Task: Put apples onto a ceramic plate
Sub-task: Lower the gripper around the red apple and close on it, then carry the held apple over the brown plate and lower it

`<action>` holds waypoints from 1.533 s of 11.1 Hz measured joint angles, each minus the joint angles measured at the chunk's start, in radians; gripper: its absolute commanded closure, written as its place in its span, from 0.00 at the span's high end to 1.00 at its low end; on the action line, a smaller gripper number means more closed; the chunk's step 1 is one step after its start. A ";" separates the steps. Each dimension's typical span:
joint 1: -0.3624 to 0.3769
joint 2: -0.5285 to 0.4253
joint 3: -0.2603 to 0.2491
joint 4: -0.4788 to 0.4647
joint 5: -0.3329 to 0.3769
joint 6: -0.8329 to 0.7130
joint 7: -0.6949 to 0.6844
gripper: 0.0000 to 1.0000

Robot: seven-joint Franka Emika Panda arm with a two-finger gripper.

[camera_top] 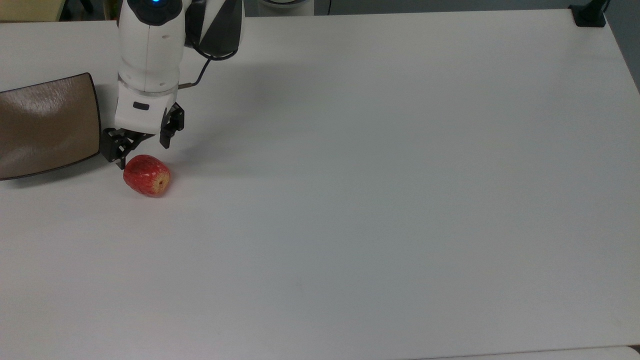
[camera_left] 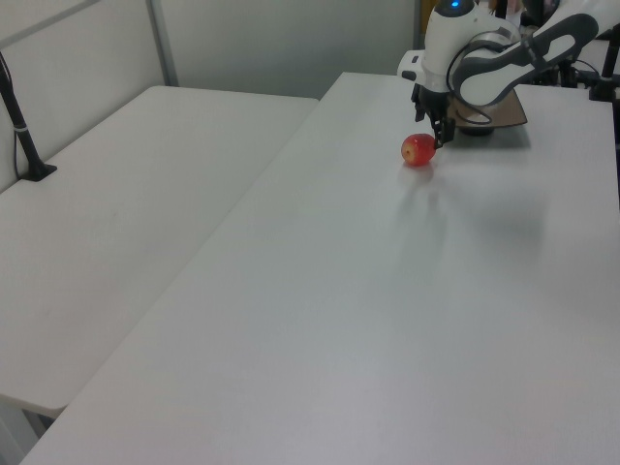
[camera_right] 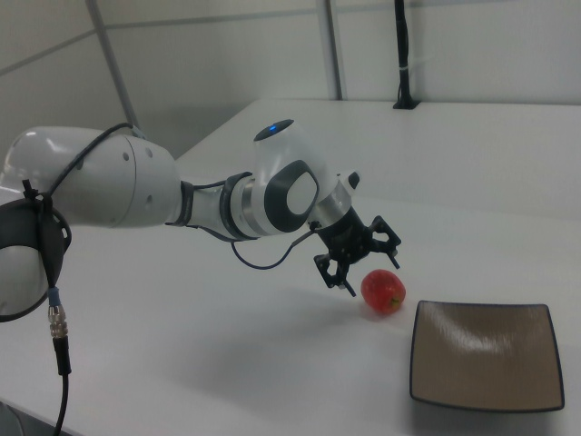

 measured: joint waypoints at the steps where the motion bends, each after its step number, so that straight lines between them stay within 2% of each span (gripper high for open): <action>1: 0.000 0.008 0.000 0.004 0.000 0.007 -0.002 1.00; 5: -0.003 0.042 0.000 0.006 0.000 0.080 -0.007 1.00; 7: -0.007 0.057 0.000 0.007 0.000 0.088 -0.012 0.69; 8: -0.007 0.063 0.000 0.008 0.000 0.089 -0.013 0.59; 9: -0.007 0.067 0.000 0.009 -0.001 0.091 -0.014 0.56; 17: -0.023 0.042 0.000 0.041 -0.001 0.103 -0.015 0.57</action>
